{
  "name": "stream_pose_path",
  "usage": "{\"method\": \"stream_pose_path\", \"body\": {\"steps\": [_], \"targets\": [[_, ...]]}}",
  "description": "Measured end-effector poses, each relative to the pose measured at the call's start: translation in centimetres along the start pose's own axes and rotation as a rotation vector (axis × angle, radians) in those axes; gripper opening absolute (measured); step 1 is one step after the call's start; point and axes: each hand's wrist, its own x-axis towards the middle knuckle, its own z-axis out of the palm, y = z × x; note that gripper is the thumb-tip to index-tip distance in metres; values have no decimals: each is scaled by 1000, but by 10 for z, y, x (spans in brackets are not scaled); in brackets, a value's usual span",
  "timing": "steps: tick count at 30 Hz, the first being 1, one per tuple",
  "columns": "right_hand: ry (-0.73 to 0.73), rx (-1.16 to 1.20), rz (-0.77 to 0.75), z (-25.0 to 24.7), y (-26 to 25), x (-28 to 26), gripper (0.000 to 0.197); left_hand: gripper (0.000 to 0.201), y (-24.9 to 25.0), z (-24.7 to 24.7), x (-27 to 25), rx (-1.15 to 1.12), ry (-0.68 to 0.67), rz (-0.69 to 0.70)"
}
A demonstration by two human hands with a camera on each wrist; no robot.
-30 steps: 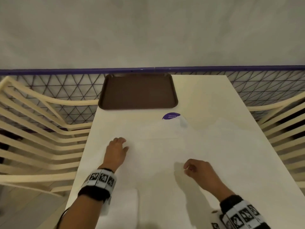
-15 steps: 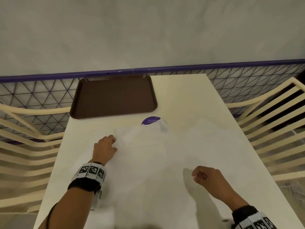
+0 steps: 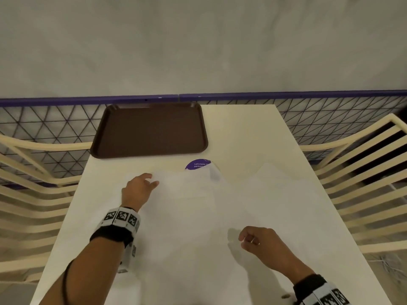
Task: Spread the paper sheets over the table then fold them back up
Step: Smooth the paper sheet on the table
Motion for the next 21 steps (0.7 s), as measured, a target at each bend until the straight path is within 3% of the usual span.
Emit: {"method": "stream_pose_path", "body": {"steps": [4,8,9,12,15,17,19,21], "targets": [[-19,-6,19,-5,2,-10,19,25,15,2,1,52,108,51],[17,7,-93,-14,-20,-10,15,12,64,-4,-31,-266,70,97],[51,38,-138,-15,-33,-7,17,17,78,-7,-46,-343,38,127],[140,340,-151,-19,-79,2,49,27,117,-13,-105,-481,-50,219],[90,615,-125,-20,-111,6,68,24,138,-18,-158,-522,-107,384],[98,758,-156,-21,-116,3,56,25,140,-21,-180,-508,-180,454],[131,825,-177,-25,-116,-6,34,28,134,-25,-189,-566,-270,425],[137,843,-182,-28,-112,-15,23,27,124,-33,-192,-671,-215,402]]}}
